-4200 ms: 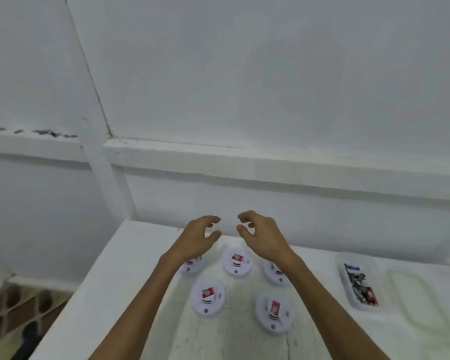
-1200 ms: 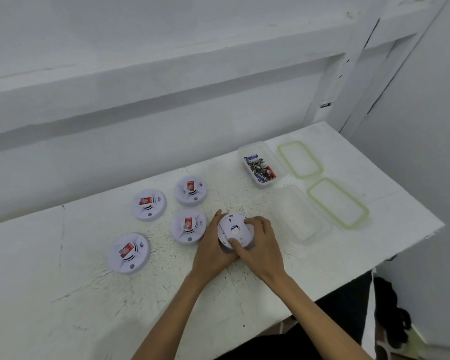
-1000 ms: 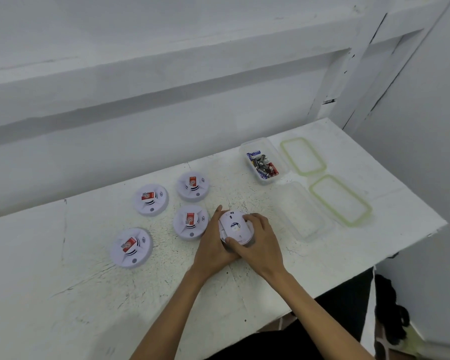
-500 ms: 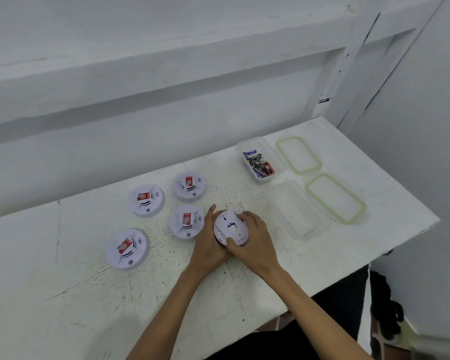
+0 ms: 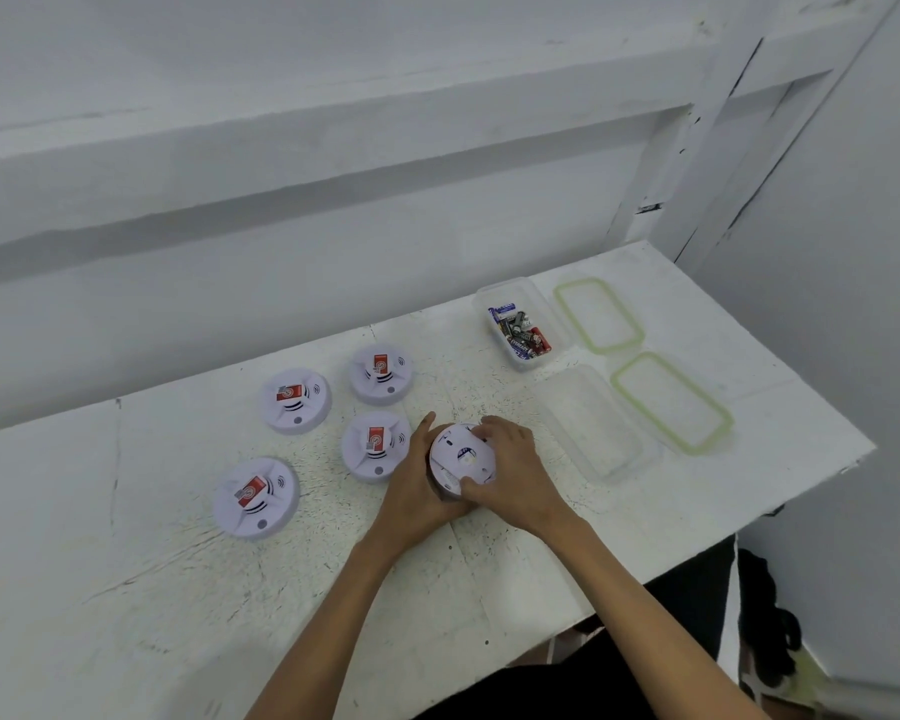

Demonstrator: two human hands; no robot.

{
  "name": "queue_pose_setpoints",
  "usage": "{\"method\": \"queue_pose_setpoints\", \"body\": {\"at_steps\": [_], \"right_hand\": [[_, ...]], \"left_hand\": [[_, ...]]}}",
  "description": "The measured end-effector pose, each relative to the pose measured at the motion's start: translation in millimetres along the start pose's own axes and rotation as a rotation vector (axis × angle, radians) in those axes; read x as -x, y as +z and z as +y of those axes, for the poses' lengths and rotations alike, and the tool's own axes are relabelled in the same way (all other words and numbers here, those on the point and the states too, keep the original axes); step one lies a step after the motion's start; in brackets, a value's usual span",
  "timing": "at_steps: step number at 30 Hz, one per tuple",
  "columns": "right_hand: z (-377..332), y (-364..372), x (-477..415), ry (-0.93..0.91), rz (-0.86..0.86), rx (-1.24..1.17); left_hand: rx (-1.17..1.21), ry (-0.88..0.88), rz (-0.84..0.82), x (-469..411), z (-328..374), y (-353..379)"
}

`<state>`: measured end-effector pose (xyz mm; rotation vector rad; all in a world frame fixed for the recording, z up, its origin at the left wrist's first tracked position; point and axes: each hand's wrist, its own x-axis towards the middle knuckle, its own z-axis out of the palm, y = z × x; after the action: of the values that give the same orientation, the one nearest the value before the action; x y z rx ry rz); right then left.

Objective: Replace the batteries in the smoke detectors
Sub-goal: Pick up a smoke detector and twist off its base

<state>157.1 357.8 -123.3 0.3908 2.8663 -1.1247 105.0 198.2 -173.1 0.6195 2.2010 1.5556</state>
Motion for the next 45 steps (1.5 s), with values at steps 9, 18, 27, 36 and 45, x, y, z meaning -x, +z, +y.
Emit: {"method": "queue_pose_setpoints", "body": {"at_steps": [9, 18, 27, 36, 45], "right_hand": [[-3, 3, 4, -0.031, 0.12, 0.137], [-9, 4, -1, 0.047, 0.105, 0.095], [-9, 6, 6, -0.001, 0.159, 0.089], [8, -10, 13, 0.103, 0.204, -0.396], [19, -12, 33, 0.162, 0.553, -0.497]], "left_hand": [[-0.012, 0.01, 0.062, 8, 0, 2], [-0.118, 0.115, 0.122, 8, 4, 2], [-0.082, 0.047, 0.093, 7, -2, 5], [-0.159, 0.11, 0.044, 11, 0, 5], [-0.081, 0.071, 0.09, 10, 0, 6]]}}
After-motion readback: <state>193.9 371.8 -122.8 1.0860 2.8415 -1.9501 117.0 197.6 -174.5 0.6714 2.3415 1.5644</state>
